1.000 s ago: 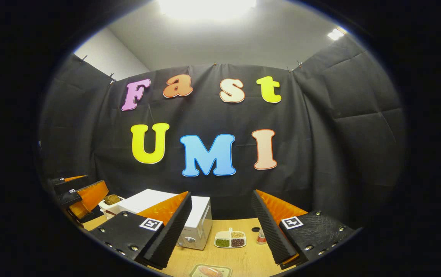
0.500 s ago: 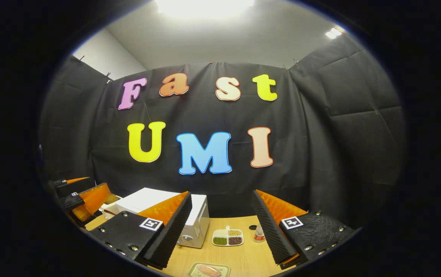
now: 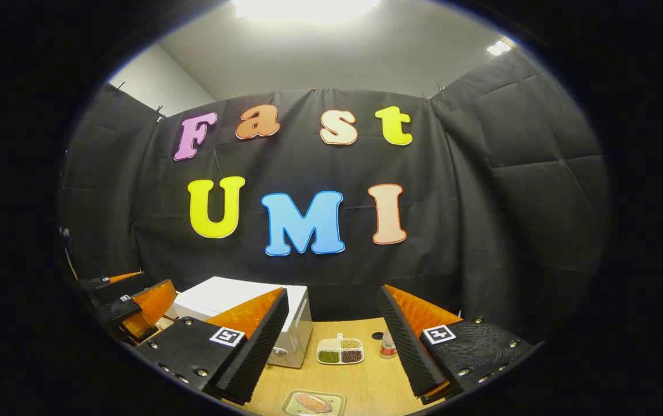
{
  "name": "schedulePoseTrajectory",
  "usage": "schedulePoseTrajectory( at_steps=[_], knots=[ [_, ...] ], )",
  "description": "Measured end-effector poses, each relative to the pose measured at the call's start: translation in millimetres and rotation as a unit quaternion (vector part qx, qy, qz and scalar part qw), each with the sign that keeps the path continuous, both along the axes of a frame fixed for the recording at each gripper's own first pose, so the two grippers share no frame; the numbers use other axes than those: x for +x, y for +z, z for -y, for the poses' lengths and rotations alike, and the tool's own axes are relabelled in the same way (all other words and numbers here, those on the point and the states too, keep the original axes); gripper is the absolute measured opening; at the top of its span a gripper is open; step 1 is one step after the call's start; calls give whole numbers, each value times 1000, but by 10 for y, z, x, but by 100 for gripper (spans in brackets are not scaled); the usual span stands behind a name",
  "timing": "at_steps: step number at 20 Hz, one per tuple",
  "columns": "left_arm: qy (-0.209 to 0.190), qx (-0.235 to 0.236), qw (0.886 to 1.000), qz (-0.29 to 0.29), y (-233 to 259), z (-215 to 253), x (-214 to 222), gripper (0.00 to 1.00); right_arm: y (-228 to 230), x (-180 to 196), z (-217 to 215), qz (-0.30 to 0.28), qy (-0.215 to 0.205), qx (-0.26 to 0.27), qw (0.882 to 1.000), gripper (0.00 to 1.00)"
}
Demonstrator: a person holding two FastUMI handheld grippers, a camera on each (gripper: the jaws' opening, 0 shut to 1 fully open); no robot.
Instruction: Open the microwave oven with the left hand, put the food in, and close the microwave oven.
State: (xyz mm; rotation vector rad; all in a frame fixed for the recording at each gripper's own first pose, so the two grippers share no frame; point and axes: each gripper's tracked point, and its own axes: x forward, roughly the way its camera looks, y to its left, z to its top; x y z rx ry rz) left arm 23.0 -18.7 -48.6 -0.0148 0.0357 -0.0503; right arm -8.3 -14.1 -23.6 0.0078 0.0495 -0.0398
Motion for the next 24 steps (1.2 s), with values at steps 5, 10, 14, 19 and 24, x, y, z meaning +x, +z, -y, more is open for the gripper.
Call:
schedulePoseTrajectory(
  at_steps=[5,10,14,19,24],
  knots=[
    [0,-1,1000,-18,-476,59,232,96,-19,-86,125,0,-15,-12,1000,96],
    [-4,0,998,-59,-1196,139,513,96,-58,-161,249,-3,-33,-10,999,96],
    [-22,29,996,-79,-1732,270,713,96,-119,-185,305,-9,-40,-11,999,96],
    [-28,27,990,-139,-2437,333,941,96,-198,-204,382,-22,-47,-15,999,96],
    [-21,30,983,-178,-2884,275,1188,93,-310,-192,503,-40,-61,-19,997,96]
  ],
)
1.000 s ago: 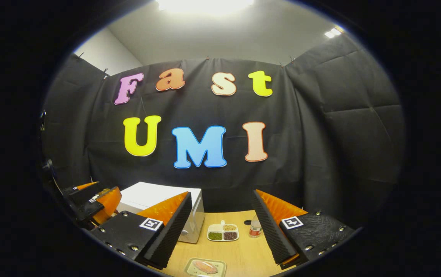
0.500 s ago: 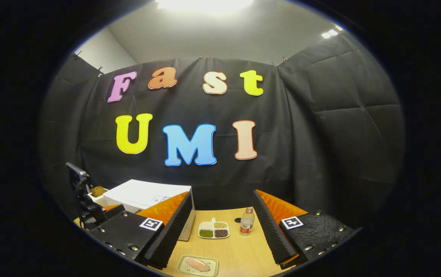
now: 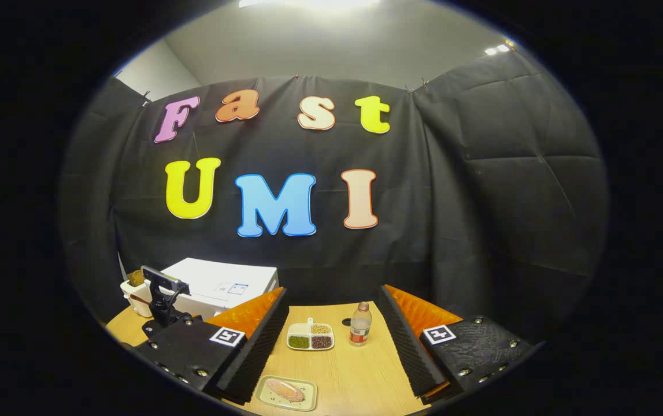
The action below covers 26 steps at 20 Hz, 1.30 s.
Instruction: Open the microwave oven with the left hand, put the food in, and close the microwave oven.
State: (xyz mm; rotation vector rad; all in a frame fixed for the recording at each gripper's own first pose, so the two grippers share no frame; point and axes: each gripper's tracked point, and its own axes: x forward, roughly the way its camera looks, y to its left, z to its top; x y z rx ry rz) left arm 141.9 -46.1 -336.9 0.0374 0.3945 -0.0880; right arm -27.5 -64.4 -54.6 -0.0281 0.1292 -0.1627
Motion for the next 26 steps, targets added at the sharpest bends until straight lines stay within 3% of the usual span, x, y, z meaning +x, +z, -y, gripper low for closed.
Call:
schedulePoseTrajectory(
  at_steps=[7,9,10,12,16,22,26],
  knots=[
    [0,-9,999,-39,-373,6,203,72,-3,75,20,-9,-5,-9,1000,96],
    [-13,-5,999,-35,-344,118,198,56,6,102,3,-9,-3,-13,1000,96],
    [-14,8,999,-35,-382,108,203,38,12,108,-21,-9,-1,-13,1000,96],
    [-14,-2,999,-45,-369,98,189,25,24,123,-64,-9,5,-15,1000,96],
    [-30,-23,998,-54,-367,113,163,13,17,146,-175,-12,18,-21,1000,96],
    [-55,-43,995,-68,-346,107,105,12,49,196,-386,-9,36,-29,999,96],
    [-79,-43,994,-63,-321,-45,-401,12,-28,237,-521,-13,44,-22,999,96]
  ],
)
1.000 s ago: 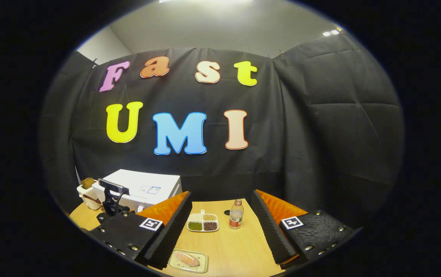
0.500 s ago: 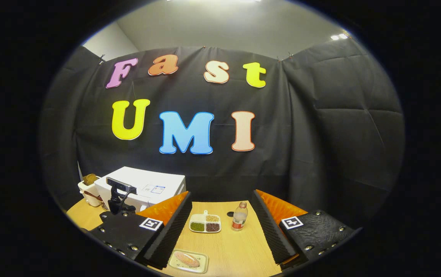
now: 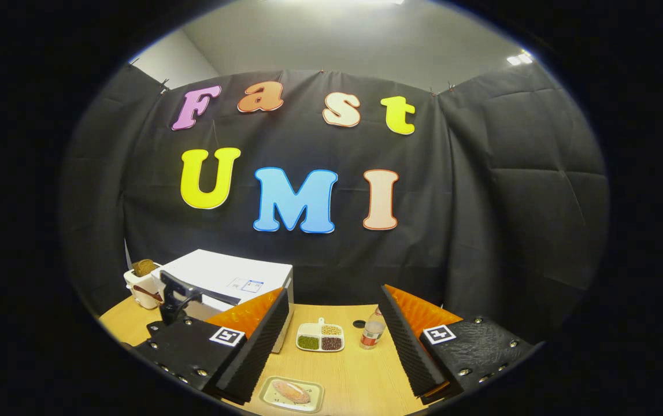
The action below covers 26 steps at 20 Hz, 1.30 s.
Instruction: Open the microwave oven with the left hand, put the food in, and close the microwave oven.
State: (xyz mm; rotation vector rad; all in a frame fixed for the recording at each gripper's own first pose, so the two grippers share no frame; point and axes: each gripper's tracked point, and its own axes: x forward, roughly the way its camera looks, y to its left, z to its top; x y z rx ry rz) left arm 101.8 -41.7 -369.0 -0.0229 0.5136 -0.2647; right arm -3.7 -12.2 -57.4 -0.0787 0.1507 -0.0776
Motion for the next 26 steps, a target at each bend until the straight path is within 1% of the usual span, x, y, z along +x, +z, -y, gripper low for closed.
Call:
schedulePoseTrajectory(
  at_steps=[2,3,4,5,8,12,18,26],
  knots=[
    [-19,-12,1000,-5,22,-92,-279,12,-84,33,-134,-12,12,12,1000,96],
    [-37,-19,999,-8,48,-161,-426,10,-91,49,-203,-14,17,17,1000,96],
    [-53,-30,998,-13,54,-239,-590,12,-103,57,-284,-15,23,23,999,96],
    [-69,-34,997,-14,72,-337,-761,12,-116,71,-375,-16,30,27,999,96],
    [-98,-19,995,-24,100,-678,-1144,12,-146,70,-676,-19,50,29,998,96],
    [-119,-12,992,-40,113,-1049,-1494,12,-172,4,-1079,-21,77,31,996,96],
    [-148,22,987,-51,144,-1663,-1854,12,-258,-122,-1483,-31,93,32,995,96],
    [-154,43,985,-69,132,-2451,-2101,12,-305,-180,-1877,-36,114,16,993,96]
  ],
)
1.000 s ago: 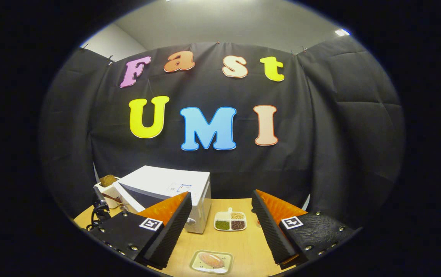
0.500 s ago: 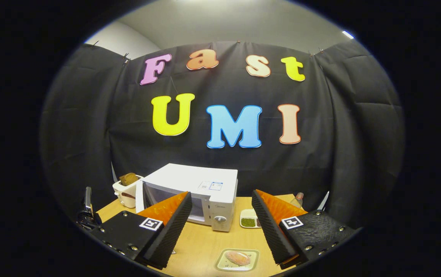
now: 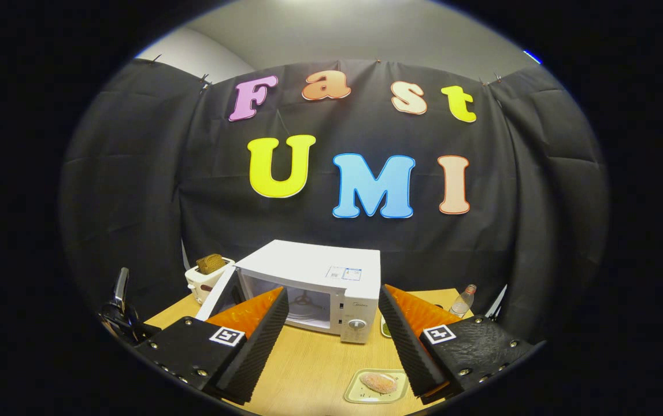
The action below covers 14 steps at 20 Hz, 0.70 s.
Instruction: Open the microwave oven with the left hand, put the food in, and close the microwave oven.
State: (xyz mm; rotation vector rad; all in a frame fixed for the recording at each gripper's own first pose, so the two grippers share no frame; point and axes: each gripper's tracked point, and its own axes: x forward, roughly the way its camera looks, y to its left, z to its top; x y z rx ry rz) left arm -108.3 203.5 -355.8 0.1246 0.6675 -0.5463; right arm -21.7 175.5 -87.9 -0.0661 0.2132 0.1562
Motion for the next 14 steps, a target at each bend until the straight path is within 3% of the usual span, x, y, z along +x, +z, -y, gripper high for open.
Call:
schedulePoseTrajectory(
  at_steps=[10,14],
  knots=[
    [-31,53,997,-40,-48,-966,-41,12,-72,78,-355,-8,29,-29,999,96],
    [-50,59,997,-32,-34,-1033,-28,13,-95,93,-445,-12,40,-34,999,96]
  ],
)
